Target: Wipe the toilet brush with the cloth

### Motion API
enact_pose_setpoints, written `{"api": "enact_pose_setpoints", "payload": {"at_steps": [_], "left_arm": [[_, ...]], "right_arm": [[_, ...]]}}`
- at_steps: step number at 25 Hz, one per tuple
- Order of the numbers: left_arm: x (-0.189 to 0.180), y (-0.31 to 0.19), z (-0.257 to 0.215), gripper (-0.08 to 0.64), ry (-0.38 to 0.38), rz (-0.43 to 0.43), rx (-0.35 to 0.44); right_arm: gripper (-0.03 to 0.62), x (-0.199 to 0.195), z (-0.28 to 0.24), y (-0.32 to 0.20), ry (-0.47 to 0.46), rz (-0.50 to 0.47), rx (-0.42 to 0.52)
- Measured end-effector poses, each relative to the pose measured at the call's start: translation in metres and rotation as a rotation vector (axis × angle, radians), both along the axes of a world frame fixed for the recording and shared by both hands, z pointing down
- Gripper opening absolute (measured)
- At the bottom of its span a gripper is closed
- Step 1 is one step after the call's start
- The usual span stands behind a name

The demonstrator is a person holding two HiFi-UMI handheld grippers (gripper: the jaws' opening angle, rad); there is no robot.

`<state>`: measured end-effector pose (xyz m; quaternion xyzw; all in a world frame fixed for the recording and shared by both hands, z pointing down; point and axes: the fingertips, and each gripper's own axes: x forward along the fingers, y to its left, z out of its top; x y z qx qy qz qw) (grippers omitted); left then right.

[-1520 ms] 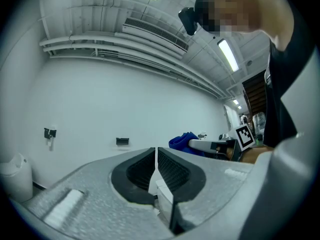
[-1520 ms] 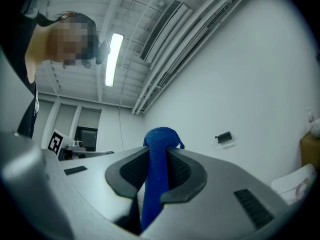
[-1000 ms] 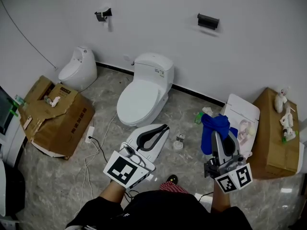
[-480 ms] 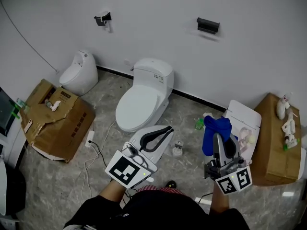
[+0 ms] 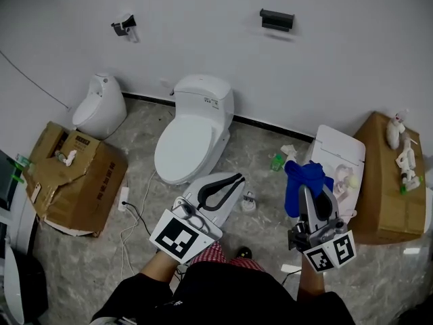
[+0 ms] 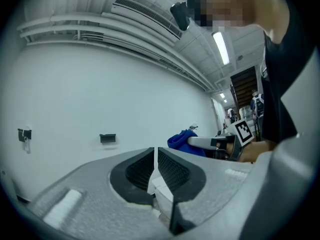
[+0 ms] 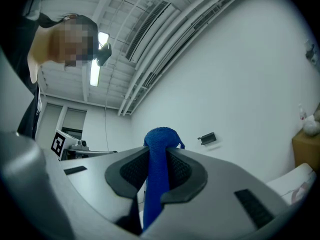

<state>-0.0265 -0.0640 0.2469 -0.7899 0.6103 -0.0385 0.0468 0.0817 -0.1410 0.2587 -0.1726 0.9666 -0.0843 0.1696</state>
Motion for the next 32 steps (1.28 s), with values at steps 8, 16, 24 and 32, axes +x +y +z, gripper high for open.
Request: {"api": "enact_pose_setpoints", "payload": {"at_steps": [8,16,24,32], "left_arm": [[-0.013,-0.025,0.014,0.008,0.028,0.075,-0.033],[-0.026,-0.050,0.037,0.008,0.011,0.157,-0.062],[-0.038,-0.072,0.063,0.015,0.036,0.210,-0.131],[-0.039,-0.088,0.084,0.041,0.067,0.275,-0.175]], "right_arm": [[0.064,-0.004,0.011,-0.008,0.013,0.082,-0.015],[0.064,-0.004,0.032,-0.025,0.041,0.174,-0.060],[0.064,-0.013,0.054,-0.035,0.072,0.215,-0.093],[0.064,-0.022,0.075,-0.043,0.103,0.243,-0.124]]}}
